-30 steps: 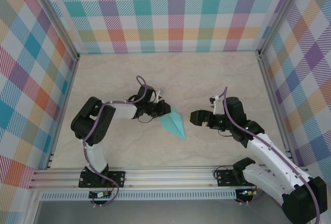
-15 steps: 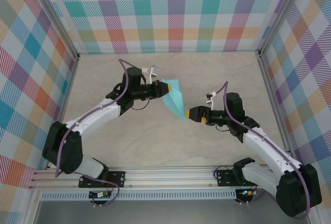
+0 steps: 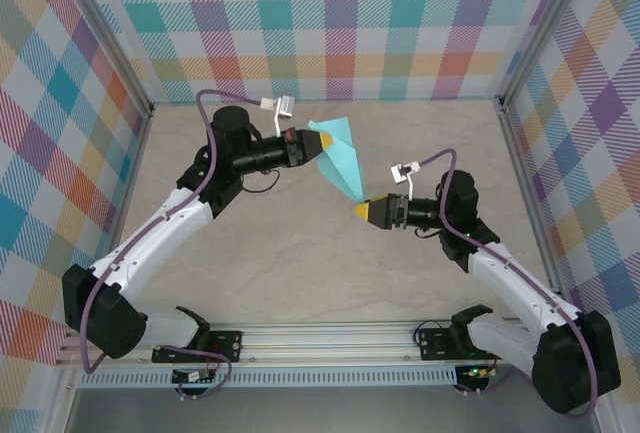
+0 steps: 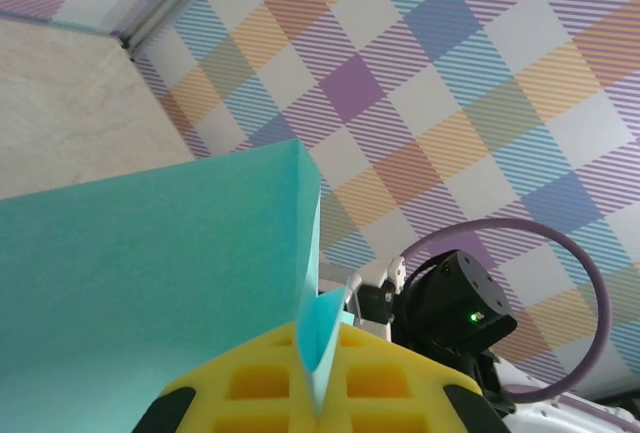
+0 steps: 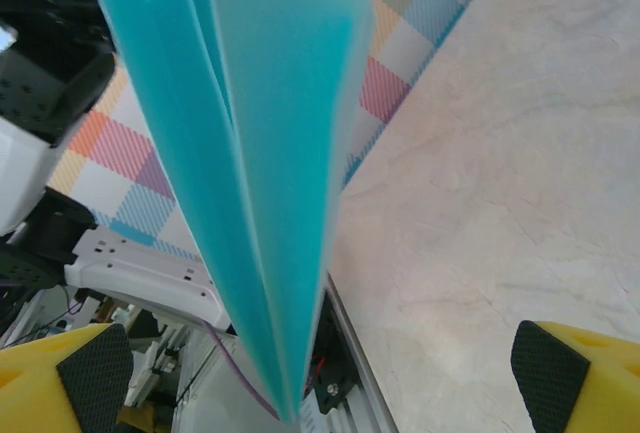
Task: Fold a paper plane with a square sheet of paper (fold left side to right side)
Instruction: Turn over the paper at the center of the table.
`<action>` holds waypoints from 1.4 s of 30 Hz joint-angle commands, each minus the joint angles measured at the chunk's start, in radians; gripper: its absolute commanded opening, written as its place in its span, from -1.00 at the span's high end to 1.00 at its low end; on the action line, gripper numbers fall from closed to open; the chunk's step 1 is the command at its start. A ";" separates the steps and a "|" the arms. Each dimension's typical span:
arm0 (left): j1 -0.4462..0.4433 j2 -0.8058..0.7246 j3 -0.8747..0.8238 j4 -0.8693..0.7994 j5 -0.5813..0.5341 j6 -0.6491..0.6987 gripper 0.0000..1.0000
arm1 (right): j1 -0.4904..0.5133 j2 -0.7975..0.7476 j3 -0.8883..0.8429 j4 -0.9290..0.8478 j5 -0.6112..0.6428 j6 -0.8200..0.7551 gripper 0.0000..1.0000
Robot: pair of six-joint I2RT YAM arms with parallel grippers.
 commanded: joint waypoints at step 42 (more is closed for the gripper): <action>-0.053 -0.549 -0.307 -0.564 -1.049 0.216 -0.75 | 0.518 0.421 0.699 -1.254 1.427 -0.641 0.74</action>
